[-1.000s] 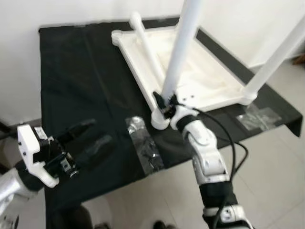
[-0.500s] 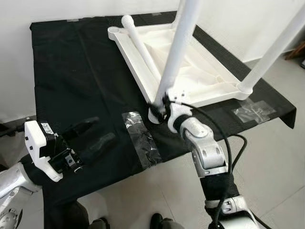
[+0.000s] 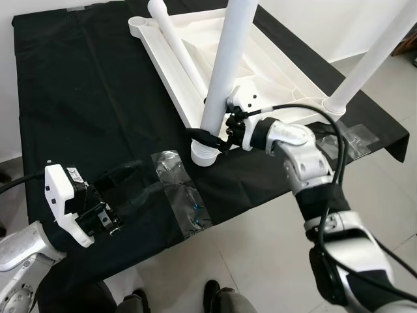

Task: Building children table

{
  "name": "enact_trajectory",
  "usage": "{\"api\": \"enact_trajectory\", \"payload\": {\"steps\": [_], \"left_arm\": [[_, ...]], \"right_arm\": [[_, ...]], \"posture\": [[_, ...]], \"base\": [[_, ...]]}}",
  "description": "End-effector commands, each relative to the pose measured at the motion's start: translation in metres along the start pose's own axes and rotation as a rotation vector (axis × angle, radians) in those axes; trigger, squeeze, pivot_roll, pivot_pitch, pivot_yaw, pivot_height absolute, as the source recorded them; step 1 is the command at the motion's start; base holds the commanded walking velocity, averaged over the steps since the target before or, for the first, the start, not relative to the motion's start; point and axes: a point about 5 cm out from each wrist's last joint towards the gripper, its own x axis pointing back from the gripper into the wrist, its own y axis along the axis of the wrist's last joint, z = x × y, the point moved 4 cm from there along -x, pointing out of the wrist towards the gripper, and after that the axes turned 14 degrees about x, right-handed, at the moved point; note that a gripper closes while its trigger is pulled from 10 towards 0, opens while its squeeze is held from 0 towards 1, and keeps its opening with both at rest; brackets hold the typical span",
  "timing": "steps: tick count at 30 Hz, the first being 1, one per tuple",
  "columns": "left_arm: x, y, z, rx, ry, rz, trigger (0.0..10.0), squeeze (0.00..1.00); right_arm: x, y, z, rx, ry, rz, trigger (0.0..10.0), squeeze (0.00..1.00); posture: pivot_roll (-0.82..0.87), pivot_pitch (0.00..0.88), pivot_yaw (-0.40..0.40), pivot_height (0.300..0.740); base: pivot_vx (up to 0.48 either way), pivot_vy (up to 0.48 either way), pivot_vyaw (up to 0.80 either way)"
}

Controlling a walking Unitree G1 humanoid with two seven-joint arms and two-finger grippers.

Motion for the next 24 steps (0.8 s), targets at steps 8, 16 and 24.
{"api": "enact_trajectory", "payload": {"steps": [8,16,24], "left_arm": [[0.001,-0.001,-0.006,-0.014,-0.003,0.013,10.0,0.0],[0.001,-0.002,-0.006,-0.017,0.0,0.02,10.0,0.0],[0.0,-0.004,-0.004,-0.019,-0.004,0.024,10.0,0.0]], "right_arm": [[0.005,0.012,-0.009,-0.048,0.119,-0.118,0.0,0.0],[0.014,0.0,-0.003,-0.077,0.167,-0.137,0.0,0.0],[0.026,-0.039,0.03,-0.198,-0.044,-0.025,0.0,0.0]], "posture": [[0.12,0.298,-0.142,0.74],[0.11,0.3,-0.148,0.74],[0.07,0.289,-0.15,0.74]], "base": [[0.0,0.0,0.0],[0.0,0.0,0.0],[0.0,0.0,0.0]]}}
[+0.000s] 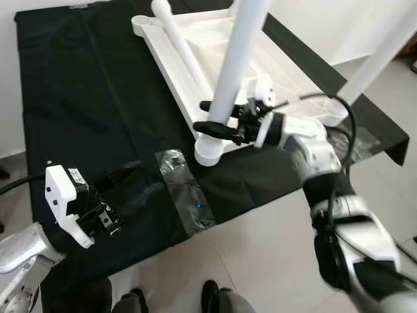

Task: Building children table

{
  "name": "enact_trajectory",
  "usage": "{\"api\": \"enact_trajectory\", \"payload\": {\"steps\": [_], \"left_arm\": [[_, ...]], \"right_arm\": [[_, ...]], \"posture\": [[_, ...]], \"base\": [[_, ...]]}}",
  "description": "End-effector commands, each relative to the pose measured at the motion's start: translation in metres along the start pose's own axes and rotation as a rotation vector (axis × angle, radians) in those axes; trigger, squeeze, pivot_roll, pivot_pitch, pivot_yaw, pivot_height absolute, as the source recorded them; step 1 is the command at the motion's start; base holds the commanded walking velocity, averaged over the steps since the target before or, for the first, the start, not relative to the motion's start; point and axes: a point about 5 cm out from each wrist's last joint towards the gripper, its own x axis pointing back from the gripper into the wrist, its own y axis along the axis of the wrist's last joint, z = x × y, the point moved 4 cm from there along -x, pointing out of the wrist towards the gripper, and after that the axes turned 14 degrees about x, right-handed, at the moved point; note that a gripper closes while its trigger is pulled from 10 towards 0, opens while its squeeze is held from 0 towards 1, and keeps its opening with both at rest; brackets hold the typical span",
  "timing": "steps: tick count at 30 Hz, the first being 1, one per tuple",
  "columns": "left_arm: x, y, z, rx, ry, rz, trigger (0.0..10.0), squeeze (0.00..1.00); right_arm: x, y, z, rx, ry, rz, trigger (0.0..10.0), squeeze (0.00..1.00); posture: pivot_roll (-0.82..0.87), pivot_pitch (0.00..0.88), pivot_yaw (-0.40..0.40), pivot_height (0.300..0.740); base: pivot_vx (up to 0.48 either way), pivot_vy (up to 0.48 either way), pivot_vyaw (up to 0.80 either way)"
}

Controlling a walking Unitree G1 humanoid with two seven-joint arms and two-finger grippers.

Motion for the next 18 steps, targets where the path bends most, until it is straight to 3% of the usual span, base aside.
{"api": "enact_trajectory", "payload": {"steps": [1,3,4,5,6,7,8,10,13,16,17,18], "left_arm": [[0.001,-0.004,-0.002,0.002,-0.017,0.018,10.0,0.0],[0.001,-0.004,-0.002,0.003,-0.02,0.02,10.0,0.0],[0.0,-0.005,-0.002,0.003,-0.025,0.023,10.0,0.0],[-0.001,-0.005,-0.001,0.003,-0.029,0.024,10.0,0.0],[-0.002,-0.005,-0.001,0.003,-0.034,0.024,10.0,0.0],[-0.002,-0.005,-0.001,0.003,-0.034,0.024,10.0,0.0],[-0.002,-0.004,-0.001,0.003,-0.035,0.022,10.0,0.0],[-0.002,-0.004,-0.001,0.003,-0.035,0.022,10.0,0.0],[-0.004,-0.005,-0.001,0.004,-0.041,0.02,10.0,0.0],[-0.006,-0.005,-0.001,0.003,-0.045,0.019,10.0,0.0],[-0.005,-0.006,-0.001,0.003,-0.044,0.02,10.0,0.0],[-0.005,-0.006,-0.001,0.003,-0.042,0.021,10.0,0.0]], "right_arm": [[0.009,-0.045,0.025,-0.138,-0.157,0.174,0.0,0.0],[0.008,-0.054,0.034,-0.185,-0.276,0.211,0.0,0.0],[0.011,-0.072,0.062,-0.195,-0.377,0.351,0.0,0.0],[0.017,-0.08,0.08,-0.189,-0.451,0.448,0.0,0.0],[0.015,-0.074,0.092,-0.058,-0.464,0.509,0.0,0.0],[0.015,-0.074,0.092,-0.058,-0.464,0.509,0.0,0.0],[0.008,-0.067,0.089,0.028,-0.418,0.48,0.0,0.0],[0.007,-0.066,0.088,0.039,-0.415,0.476,0.0,0.0],[0.006,-0.071,0.075,-0.092,-0.467,0.468,0.0,0.0],[0.001,-0.069,0.071,-0.098,-0.442,0.452,0.0,0.0],[-0.002,-0.061,0.062,-0.096,-0.431,0.419,10.0,0.0],[-0.004,-0.056,0.056,-0.1,-0.425,0.392,10.0,0.0]], "posture": [[0.07,0.289,-0.141,0.74],[0.07,0.288,-0.138,0.74],[0.06,0.29,-0.132,0.74],[0.06,0.29,-0.132,0.74],[0.06,0.282,-0.128,0.74],[0.06,0.282,-0.128,0.74],[0.06,0.282,-0.128,0.74],[0.06,0.282,-0.128,0.74],[0.06,0.268,-0.123,0.74],[0.06,0.268,-0.123,0.74],[0.06,0.267,-0.121,0.74],[0.06,0.267,-0.121,0.74]], "base": [[0.0,0.0,0.0],[0.0,0.0,0.0],[0.0,0.0,0.0],[0.0,0.0,0.0],[0.0,0.0,0.0],[0.0,0.0,0.0],[0.0,0.0,0.0],[0.0,0.0,0.0],[0.0,0.0,0.0],[0.0,0.0,0.0],[0.0,0.0,0.0],[0.0,0.0,0.0]]}}
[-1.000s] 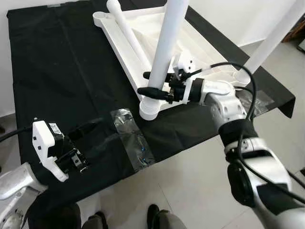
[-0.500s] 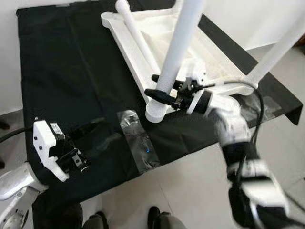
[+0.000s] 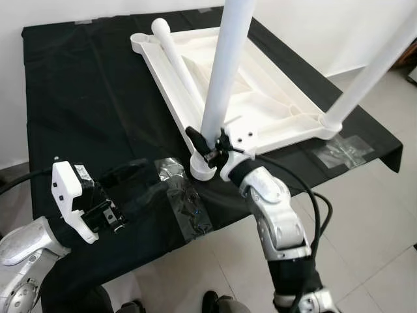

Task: Building children table

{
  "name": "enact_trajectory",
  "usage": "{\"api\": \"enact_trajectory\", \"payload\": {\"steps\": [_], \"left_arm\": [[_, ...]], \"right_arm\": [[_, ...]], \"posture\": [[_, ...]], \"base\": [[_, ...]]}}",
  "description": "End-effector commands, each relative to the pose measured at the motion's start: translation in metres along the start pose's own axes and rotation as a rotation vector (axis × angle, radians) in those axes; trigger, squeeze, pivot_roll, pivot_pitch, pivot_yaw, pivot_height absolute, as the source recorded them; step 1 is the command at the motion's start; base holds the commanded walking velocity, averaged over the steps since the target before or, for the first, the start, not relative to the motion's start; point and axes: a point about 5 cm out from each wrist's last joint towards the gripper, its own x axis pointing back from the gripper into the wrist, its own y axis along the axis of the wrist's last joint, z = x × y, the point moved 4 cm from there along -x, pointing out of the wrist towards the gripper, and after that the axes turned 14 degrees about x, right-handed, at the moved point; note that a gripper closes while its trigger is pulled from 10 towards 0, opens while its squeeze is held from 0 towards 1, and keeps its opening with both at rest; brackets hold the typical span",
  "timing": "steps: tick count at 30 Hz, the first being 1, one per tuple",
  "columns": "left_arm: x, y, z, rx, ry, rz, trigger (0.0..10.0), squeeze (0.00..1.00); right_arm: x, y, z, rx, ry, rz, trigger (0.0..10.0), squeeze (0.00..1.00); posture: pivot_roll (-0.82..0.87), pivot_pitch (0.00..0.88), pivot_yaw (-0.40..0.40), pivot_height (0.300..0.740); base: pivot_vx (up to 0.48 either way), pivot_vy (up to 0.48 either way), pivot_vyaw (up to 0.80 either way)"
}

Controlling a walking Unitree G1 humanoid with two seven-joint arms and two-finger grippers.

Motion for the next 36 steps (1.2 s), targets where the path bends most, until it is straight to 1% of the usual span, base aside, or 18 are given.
{"api": "enact_trajectory", "payload": {"steps": [1,2,3,6,8,9,10,11,12,13,17,21,22,24,25,26,27,36], "left_arm": [[0.002,-0.005,-0.001,0.005,-0.006,0.017,10.0,0.0],[0.002,-0.005,-0.001,0.005,-0.006,0.017,10.0,0.0],[0.002,-0.005,-0.001,0.004,-0.006,0.017,10.0,0.0],[0.001,-0.005,-0.001,0.003,-0.008,0.015,10.0,0.0],[0.001,-0.005,-0.001,0.003,-0.008,0.015,10.0,0.0],[0.001,-0.005,-0.001,0.003,-0.008,0.015,10.0,0.0],[0.001,-0.005,-0.001,0.003,-0.007,0.014,10.0,0.0],[0.001,-0.005,-0.001,0.004,-0.006,0.014,10.0,0.0],[0.001,-0.005,-0.001,0.004,-0.006,0.014,10.0,0.0],[0.001,-0.005,-0.002,0.004,-0.005,0.013,10.0,0.0],[0.001,-0.005,-0.002,0.004,-0.002,0.014,10.0,0.0],[0.002,-0.005,-0.002,0.002,-0.001,0.016,10.0,0.0],[0.002,-0.006,-0.003,0.003,0.0,0.018,10.0,0.0],[0.002,-0.006,-0.003,0.003,0.001,0.019,10.0,0.0],[0.002,-0.006,-0.003,0.003,0.001,0.019,10.0,0.0],[0.002,-0.006,-0.003,0.003,0.001,0.019,10.0,0.0],[0.002,-0.006,-0.003,0.003,0.002,0.021,10.0,0.0],[0.003,-0.005,-0.002,0.002,0.007,0.024,10.0,0.0]], "right_arm": [[0.008,-0.044,-0.001,-0.051,0.071,0.183,10.0,0.85],[0.008,-0.044,-0.001,-0.051,0.071,0.183,10.0,0.85],[0.004,-0.039,-0.003,-0.068,0.111,0.152,10.0,1.0],[0.001,-0.012,-0.002,-0.045,0.218,0.043,10.0,1.0],[0.002,0.003,-0.002,-0.01,0.359,-0.045,10.0,1.0],[0.002,0.003,-0.002,-0.01,0.359,-0.045,10.0,1.0],[0.004,0.009,0.0,0.012,0.443,-0.087,10.0,1.0],[0.008,0.011,0.002,0.031,0.554,-0.104,10.0,0.11],[0.011,0.011,0.004,0.042,0.624,-0.109,10.0,0.11],[0.011,0.011,0.003,0.074,0.674,-0.12,10.0,0.0],[0.007,0.02,-0.005,0.1,0.765,-0.166,10.0,0.0],[-0.004,0.029,-0.015,0.087,0.798,-0.188,10.0,0.0],[-0.004,0.032,-0.014,0.055,0.876,-0.195,7.7,0.0],[-0.004,0.032,-0.013,0.044,0.902,-0.195,7.7,0.0],[-0.003,0.032,-0.013,0.04,0.914,-0.194,3.8,0.0],[-0.003,0.032,-0.013,0.04,0.914,-0.194,3.8,0.0],[-0.003,0.03,-0.012,0.037,0.937,-0.188,0.0,0.0],[-0.003,0.024,-0.016,0.039,0.935,-0.194,0.0,0.0]], "posture": [[0.06,0.267,-0.122,0.74],[0.06,0.267,-0.122,0.74],[0.06,0.267,-0.122,0.74],[0.07,0.268,-0.122,0.74],[0.07,0.267,-0.123,0.74],[0.07,0.267,-0.123,0.74],[0.07,0.267,-0.124,0.74],[0.07,0.266,-0.126,0.74],[0.07,0.266,-0.126,0.74],[0.08,0.266,-0.125,0.74],[0.08,0.266,-0.124,0.74],[0.09,0.266,-0.122,0.74],[0.09,0.268,-0.122,0.74],[0.09,0.268,-0.122,0.74],[0.09,0.268,-0.122,0.74],[0.09,0.268,-0.122,0.74],[0.1,0.269,-0.124,0.74],[0.09,0.271,-0.115,0.74]], "base": [[0.0,0.0,0.0],[0.0,0.0,0.0],[0.0,0.0,0.0],[0.0,0.0,0.0],[0.0,0.0,0.0],[0.0,0.0,0.0],[0.0,0.0,0.0],[0.0,0.0,0.0],[0.0,0.0,0.0],[0.0,0.0,0.0],[0.0,0.0,0.0],[0.0,0.0,0.0],[0.0,0.0,0.0],[0.0,0.0,0.0],[0.0,0.0,0.0],[0.0,0.0,0.0],[0.0,0.0,0.0],[0.0,0.0,0.0]]}}
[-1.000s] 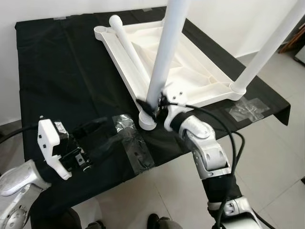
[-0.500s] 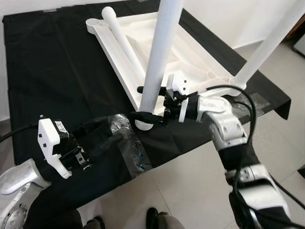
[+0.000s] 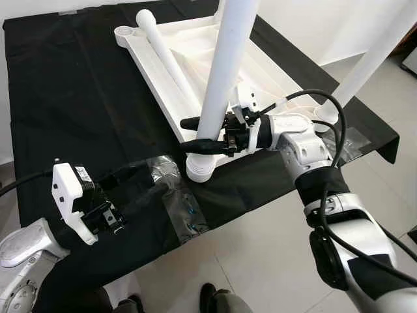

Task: Building children table

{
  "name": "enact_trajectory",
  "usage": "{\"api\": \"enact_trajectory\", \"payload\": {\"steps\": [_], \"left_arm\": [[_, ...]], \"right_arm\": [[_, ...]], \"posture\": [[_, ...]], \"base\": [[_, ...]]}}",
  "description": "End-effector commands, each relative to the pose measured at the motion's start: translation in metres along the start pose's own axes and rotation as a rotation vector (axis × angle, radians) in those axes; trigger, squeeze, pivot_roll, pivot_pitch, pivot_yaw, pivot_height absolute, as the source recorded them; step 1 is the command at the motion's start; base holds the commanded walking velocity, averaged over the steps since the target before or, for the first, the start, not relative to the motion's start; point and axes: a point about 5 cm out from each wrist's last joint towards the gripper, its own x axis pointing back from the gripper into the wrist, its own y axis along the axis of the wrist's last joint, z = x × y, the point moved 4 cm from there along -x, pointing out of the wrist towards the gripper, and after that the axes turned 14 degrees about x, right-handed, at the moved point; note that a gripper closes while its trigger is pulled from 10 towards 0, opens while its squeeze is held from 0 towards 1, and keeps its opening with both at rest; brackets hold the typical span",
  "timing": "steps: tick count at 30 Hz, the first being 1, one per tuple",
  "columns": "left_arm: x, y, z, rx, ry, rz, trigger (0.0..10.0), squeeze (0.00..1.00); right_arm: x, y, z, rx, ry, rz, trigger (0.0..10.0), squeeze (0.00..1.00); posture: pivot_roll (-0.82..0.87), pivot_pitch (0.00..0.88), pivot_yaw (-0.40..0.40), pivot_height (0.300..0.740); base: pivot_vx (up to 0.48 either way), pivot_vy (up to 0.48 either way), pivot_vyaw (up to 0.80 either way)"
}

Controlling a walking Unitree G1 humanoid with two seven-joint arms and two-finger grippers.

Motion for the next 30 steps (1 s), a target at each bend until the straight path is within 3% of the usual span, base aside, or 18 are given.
{"api": "enact_trajectory", "payload": {"steps": [1,8,9,10,12,14,15,16,18,21,28,29,30], "left_arm": [[0.002,-0.003,-0.002,-0.002,-0.003,0.017,10.0,0.0],[0.002,-0.003,-0.002,-0.001,-0.007,0.017,10.0,0.0],[0.002,-0.003,-0.002,-0.001,-0.006,0.018,10.0,0.0],[0.002,-0.003,-0.002,-0.001,-0.006,0.018,10.0,0.0],[0.003,-0.003,-0.001,-0.004,-0.005,0.019,10.0,0.0],[0.005,-0.002,0.0,-0.006,-0.004,0.021,10.0,0.0],[0.005,-0.002,0.001,-0.007,-0.003,0.022,10.0,0.0],[0.005,-0.002,0.001,-0.007,-0.003,0.022,10.0,0.0],[0.006,-0.002,0.002,-0.012,-0.004,0.027,10.0,0.0],[0.005,-0.001,0.004,-0.011,-0.005,0.021,10.0,0.0],[0.003,-0.003,0.002,-0.01,-0.012,0.019,10.0,0.0],[0.003,-0.004,0.001,-0.009,-0.012,0.02,10.0,0.0],[0.004,-0.004,0.001,-0.008,-0.012,0.021,10.0,0.0]], "right_arm": [[0.0,-0.011,0.01,-0.033,0.038,-0.005,0.0,0.0],[0.015,-0.025,0.006,-0.012,-0.111,0.063,0.0,0.0],[0.021,-0.036,0.002,0.0,-0.263,0.139,0.0,0.0],[0.021,-0.036,0.002,0.0,-0.263,0.139,0.0,0.0],[0.021,-0.044,0.011,-0.048,-0.38,0.166,0.0,0.0],[0.014,-0.055,0.019,-0.131,-0.579,0.203,0.0,0.0],[0.012,-0.07,0.031,-0.177,-0.764,0.298,0.0,0.0],[0.012,-0.07,0.031,-0.177,-0.764,0.298,0.0,0.0],[0.008,-0.077,0.053,-0.2,-0.925,0.374,0.0,0.0],[0.001,-0.075,0.054,-0.188,-0.906,0.362,0.0,0.0],[0.005,-0.072,0.044,-0.158,-0.937,0.389,0.0,0.0],[0.006,-0.071,0.042,-0.161,-0.953,0.396,1.6,0.0],[0.006,-0.069,0.041,-0.17,-0.955,0.393,10.0,0.0]], "posture": [[0.09,0.27,-0.113,0.74],[0.08,0.27,-0.11,0.74],[0.08,0.27,-0.115,0.74],[0.08,0.27,-0.115,0.74],[0.08,0.264,-0.127,0.74],[0.08,0.263,-0.126,0.74],[0.07,0.265,-0.114,0.74],[0.07,0.265,-0.114,0.74],[0.08,0.257,-0.11,0.74],[0.07,0.244,-0.101,0.74],[0.08,0.232,-0.112,0.74],[0.09,0.232,-0.112,0.74],[0.09,0.232,-0.106,0.74]], "base": [[0.0,0.0,0.0],[0.0,0.0,0.0],[0.0,0.0,0.0],[0.0,0.0,0.0],[0.0,0.0,0.0],[0.0,0.0,0.0],[0.0,0.0,0.0],[0.0,0.0,0.0],[0.0,0.0,0.0],[0.0,0.0,0.0],[0.0,0.0,0.0],[0.0,0.0,0.0],[0.0,0.0,0.0]]}}
